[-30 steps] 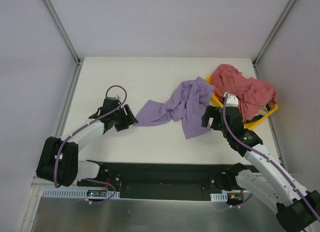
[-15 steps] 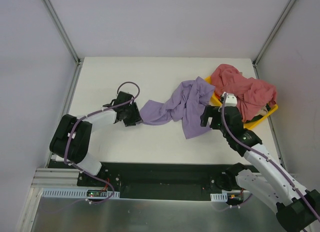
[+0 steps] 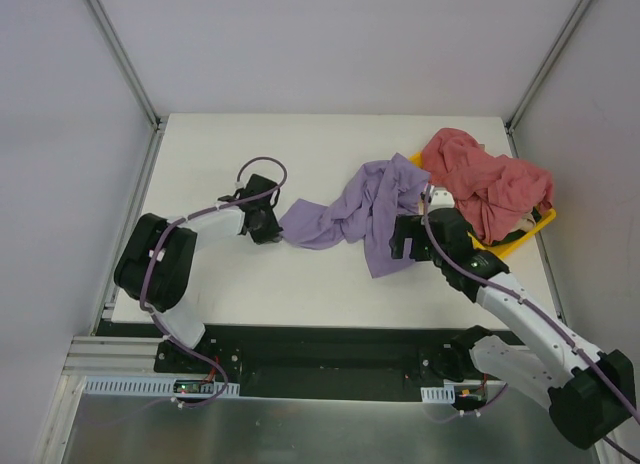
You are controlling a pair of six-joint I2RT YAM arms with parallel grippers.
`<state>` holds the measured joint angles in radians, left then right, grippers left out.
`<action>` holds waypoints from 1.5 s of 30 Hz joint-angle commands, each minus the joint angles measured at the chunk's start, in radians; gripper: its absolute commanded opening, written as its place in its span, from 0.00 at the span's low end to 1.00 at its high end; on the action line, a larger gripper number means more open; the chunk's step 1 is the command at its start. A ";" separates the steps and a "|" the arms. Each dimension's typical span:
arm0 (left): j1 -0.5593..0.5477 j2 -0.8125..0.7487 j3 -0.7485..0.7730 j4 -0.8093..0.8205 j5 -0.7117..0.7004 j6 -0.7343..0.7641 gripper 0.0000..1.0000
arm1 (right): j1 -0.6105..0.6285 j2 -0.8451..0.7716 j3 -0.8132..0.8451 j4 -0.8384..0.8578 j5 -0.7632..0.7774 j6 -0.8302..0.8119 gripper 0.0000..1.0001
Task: Fold and stack the t-shirts
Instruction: Flatten out the tshirt
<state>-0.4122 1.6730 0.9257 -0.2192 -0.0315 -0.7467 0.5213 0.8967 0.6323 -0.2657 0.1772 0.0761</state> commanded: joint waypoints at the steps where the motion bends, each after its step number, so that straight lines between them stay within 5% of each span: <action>1: -0.010 0.050 0.013 -0.077 -0.062 0.021 0.00 | 0.061 0.065 0.076 -0.004 -0.045 -0.065 0.98; 18: -0.036 -0.364 -0.180 -0.071 -0.141 0.052 0.00 | 0.193 0.099 0.035 0.002 -0.014 -0.068 0.96; 26: -0.036 -0.394 -0.202 -0.071 -0.125 0.046 0.00 | 0.252 0.209 0.058 -0.030 -0.021 -0.068 0.95; 45: -0.036 -0.429 -0.226 -0.048 -0.169 0.030 0.00 | 0.287 0.608 0.208 -0.128 -0.010 0.027 0.57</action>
<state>-0.4397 1.2774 0.7124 -0.2699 -0.1490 -0.7002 0.8009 1.4624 0.8066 -0.3435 0.1669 0.0700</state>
